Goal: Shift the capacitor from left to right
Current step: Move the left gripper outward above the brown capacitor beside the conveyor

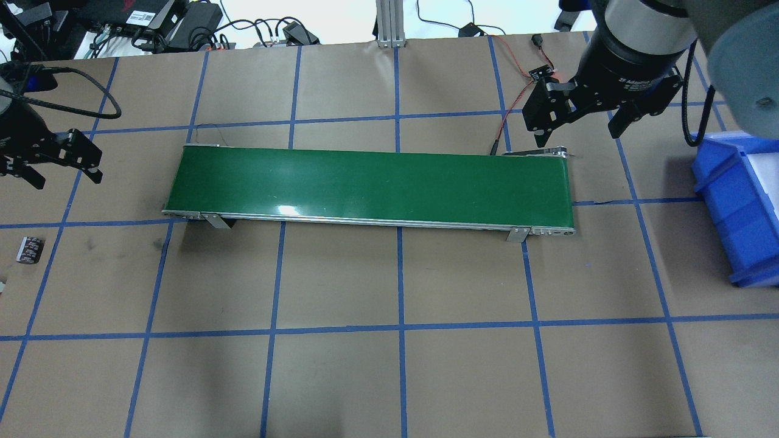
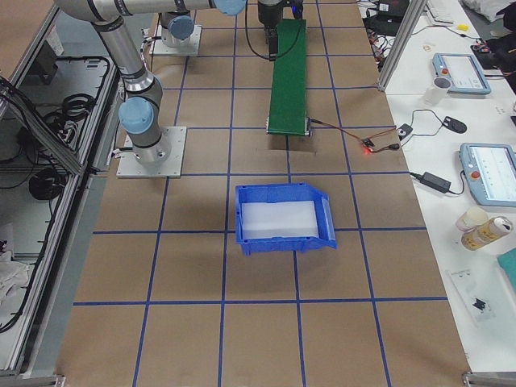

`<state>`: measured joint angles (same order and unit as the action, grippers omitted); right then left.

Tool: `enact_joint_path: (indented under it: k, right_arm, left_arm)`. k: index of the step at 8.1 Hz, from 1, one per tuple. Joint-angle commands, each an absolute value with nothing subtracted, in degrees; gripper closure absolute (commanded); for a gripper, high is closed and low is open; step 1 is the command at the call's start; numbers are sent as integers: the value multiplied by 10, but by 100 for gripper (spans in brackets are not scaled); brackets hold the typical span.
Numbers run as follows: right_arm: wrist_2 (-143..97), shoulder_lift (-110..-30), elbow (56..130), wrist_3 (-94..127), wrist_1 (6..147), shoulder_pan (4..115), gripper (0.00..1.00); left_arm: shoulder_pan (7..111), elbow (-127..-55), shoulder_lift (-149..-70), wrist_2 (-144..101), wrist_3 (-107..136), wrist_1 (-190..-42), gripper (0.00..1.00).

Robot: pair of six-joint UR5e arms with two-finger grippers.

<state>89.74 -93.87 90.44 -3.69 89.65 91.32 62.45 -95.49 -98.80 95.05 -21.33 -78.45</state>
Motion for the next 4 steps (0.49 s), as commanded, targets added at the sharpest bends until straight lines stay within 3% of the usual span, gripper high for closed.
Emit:
enact_joint_path:
  k: [1,4]
  right_arm:
    - [897,-939,904,-37,896,913,0]
    - [897,-939,904,-38,896,913,0]
  left_arm:
    - [592,-956,-1003,947,-230,-775,0]
    - [594,-955,-998,950,-232,-775,0]
